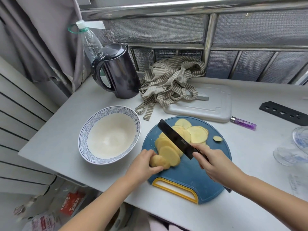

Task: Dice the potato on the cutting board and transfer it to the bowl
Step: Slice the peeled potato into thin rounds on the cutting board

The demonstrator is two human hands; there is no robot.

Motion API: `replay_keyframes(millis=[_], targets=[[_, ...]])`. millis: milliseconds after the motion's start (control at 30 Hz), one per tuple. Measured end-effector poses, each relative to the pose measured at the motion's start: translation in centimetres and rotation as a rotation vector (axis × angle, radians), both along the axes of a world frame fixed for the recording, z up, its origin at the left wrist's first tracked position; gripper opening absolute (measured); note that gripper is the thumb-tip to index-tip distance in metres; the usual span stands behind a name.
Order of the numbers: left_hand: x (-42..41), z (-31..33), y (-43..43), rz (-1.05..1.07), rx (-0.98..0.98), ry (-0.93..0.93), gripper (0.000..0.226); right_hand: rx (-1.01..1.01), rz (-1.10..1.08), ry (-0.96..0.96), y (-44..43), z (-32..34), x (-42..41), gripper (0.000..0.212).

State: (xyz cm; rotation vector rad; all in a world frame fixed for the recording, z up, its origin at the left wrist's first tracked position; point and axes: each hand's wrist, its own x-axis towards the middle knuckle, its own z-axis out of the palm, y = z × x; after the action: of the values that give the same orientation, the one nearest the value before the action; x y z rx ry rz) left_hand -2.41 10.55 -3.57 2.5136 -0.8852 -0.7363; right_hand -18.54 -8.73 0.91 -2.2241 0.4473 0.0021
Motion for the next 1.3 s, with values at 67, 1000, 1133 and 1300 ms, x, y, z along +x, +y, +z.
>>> replay_keyframes(millis=[67,1000,1133,1300], targets=[[0.0,0.7,0.5,-0.009,0.12,-0.087,0.039,-0.001,0.016,0.002,0.2,-0.2,-0.2,0.029],[-3.1,2.4,-1.1,0.74,-0.206,0.92,0.033,-0.186,0.33,0.043,2.3,-4.0,-0.8,0.044],[-2.6,2.9,-1.5,0.739,-0.18,0.968,0.028,-0.23,0.37,0.035,2.0,-3.1,-1.9,0.047],[-1.7,3.0,-1.7,0.71,-0.126,0.946,0.028,-0.256,0.431,0.087,2.3,-2.8,-2.1,0.05]])
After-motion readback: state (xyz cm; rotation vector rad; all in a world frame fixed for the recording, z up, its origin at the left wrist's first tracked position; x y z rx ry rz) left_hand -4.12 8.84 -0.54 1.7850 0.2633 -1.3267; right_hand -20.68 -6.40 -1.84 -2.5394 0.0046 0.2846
